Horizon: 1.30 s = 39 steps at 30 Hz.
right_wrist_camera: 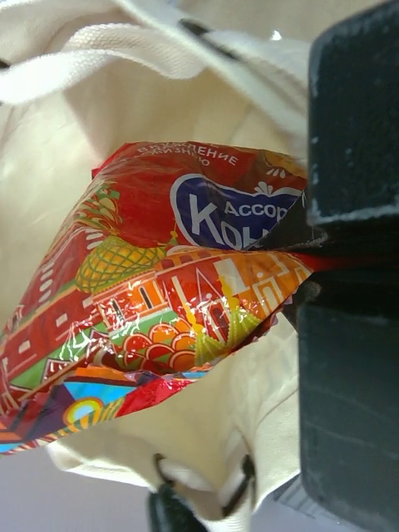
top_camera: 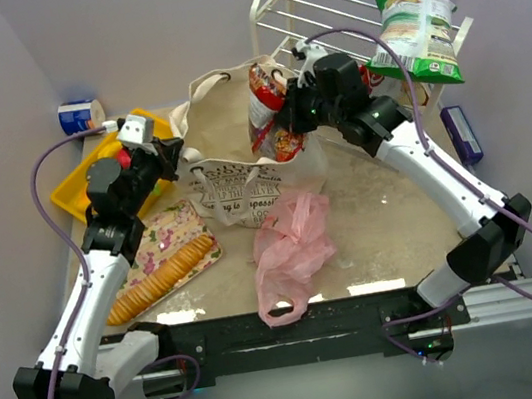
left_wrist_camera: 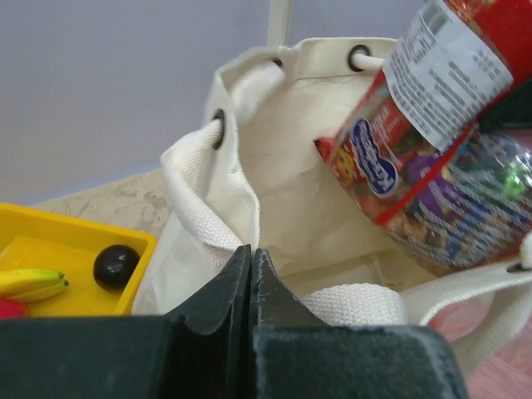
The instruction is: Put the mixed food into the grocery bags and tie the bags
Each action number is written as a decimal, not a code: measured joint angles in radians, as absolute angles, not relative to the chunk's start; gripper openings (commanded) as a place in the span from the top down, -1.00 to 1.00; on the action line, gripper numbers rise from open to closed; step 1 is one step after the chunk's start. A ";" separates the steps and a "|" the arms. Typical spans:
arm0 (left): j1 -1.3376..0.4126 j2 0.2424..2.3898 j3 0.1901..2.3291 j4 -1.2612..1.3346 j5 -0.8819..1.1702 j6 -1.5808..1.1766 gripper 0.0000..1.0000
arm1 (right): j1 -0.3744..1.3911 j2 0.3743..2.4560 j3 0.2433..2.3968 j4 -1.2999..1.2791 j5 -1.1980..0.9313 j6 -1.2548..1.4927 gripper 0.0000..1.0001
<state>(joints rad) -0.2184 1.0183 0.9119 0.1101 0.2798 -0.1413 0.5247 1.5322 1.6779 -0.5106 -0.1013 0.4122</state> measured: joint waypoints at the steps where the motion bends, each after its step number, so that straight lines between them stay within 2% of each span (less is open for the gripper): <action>1: -0.218 1.021 0.912 0.110 0.261 -0.138 1.00 | 0.543 1.530 1.675 -0.530 -0.083 0.417 1.00; 8: -0.218 1.051 0.914 0.110 0.213 -0.137 1.00 | 0.600 1.474 1.626 -0.577 -0.038 0.462 1.00; 14: -0.218 1.044 0.908 0.125 0.259 -0.138 1.00 | 0.603 1.502 1.628 -0.582 0.016 0.460 1.00; 20: -0.218 1.034 0.891 0.154 0.320 -0.138 1.00 | 0.639 1.649 1.641 -0.565 0.136 0.424 1.00; 26: -0.218 1.063 0.875 0.160 0.331 -0.138 1.00 | 0.680 1.896 1.616 -0.555 0.199 0.390 1.00; 29: -0.220 1.060 0.859 0.166 0.331 -0.138 1.00 | 0.697 1.902 1.571 -0.515 0.227 0.392 1.00; 34: -0.222 1.050 0.856 0.170 0.325 -0.138 1.00 | 0.707 1.840 1.519 -0.511 0.276 0.392 0.07; 36: -0.226 1.049 0.856 0.172 0.326 -0.139 1.00 | 0.706 1.816 1.499 -0.520 0.280 0.393 -0.10; 37: -0.229 1.047 0.855 0.175 0.326 -0.141 1.00 | 0.707 1.803 1.496 -0.534 0.279 0.384 -0.27; 38: -0.230 1.047 0.855 0.178 0.331 -0.143 1.00 | 0.707 1.792 1.496 -0.538 0.275 0.381 -0.51; 39: -0.230 1.047 0.855 0.184 0.336 -0.146 1.00 | 0.708 1.779 1.496 -0.543 0.266 0.374 -0.97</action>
